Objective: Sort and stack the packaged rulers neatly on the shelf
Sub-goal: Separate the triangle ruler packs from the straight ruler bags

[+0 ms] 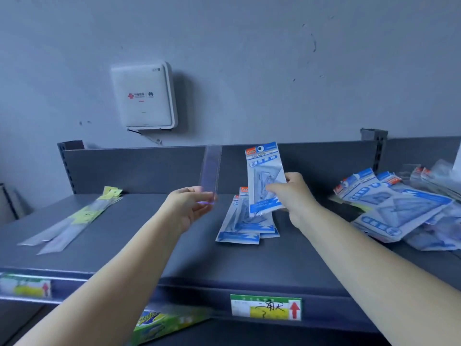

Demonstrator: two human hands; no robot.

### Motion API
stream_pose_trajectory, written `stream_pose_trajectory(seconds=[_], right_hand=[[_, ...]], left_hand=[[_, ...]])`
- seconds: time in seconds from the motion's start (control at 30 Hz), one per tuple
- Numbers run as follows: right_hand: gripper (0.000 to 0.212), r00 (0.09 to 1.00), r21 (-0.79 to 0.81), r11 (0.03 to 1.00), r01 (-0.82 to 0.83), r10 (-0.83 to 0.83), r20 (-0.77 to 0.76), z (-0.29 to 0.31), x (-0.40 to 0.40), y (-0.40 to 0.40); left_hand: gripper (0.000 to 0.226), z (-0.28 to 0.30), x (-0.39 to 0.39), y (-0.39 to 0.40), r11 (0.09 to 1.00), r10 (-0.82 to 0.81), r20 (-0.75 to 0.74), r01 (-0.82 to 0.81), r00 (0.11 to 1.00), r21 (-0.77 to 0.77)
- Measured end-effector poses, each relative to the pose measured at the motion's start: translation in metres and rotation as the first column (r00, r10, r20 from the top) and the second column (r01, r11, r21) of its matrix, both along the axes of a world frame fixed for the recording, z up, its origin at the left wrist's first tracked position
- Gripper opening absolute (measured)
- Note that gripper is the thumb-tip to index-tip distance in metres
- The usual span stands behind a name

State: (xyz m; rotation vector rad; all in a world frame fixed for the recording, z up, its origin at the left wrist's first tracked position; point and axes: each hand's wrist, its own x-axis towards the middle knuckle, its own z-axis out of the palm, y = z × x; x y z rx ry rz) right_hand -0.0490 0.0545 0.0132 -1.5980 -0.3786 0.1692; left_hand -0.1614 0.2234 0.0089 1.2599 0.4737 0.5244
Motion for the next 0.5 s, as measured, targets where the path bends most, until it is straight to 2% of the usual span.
stream_pose_trajectory(seconds=[0.07,0.1,0.13,0.2,0.3,0.4,0.5], right_hand=[[0.061,0.989,-0.260,0.957,0.125,-0.101,0.107,-0.005,-0.002,0.013],[0.068,0.973,-0.341,0.920,0.195,-0.136,0.189,-0.006,-0.005,0.018],[0.066,0.954,-0.368,0.899,0.236,-0.143,0.262,-0.007,-0.007,0.024],[0.054,0.942,-0.368,0.905,0.212,-0.088,0.325,-0.005,-0.014,0.041],[0.046,0.956,-0.356,0.932,0.069,0.040,0.290,-0.004,-0.030,0.072],[0.043,0.947,-0.360,0.933,0.022,0.096,0.306,-0.004,-0.046,0.101],[0.039,0.927,-0.378,0.926,-0.019,0.158,0.340,-0.003,-0.059,0.128]], left_hand=[[0.021,-0.003,-0.012,0.017,1.000,-0.004,-0.022,0.004,1.000,0.011],[0.020,-0.003,-0.018,0.025,1.000,-0.006,-0.033,0.007,0.999,0.025],[0.019,-0.003,-0.024,0.035,0.999,-0.003,-0.043,0.005,0.999,0.049],[0.019,-0.002,-0.038,0.057,0.993,0.040,-0.055,-0.034,0.998,0.115],[0.023,0.002,-0.066,0.097,0.969,0.181,-0.032,-0.172,0.983,0.180],[0.023,0.006,-0.098,0.140,0.907,0.350,-0.030,-0.331,0.936,0.260],[0.028,0.000,-0.123,0.179,0.812,0.510,-0.105,-0.437,0.854,0.388]])
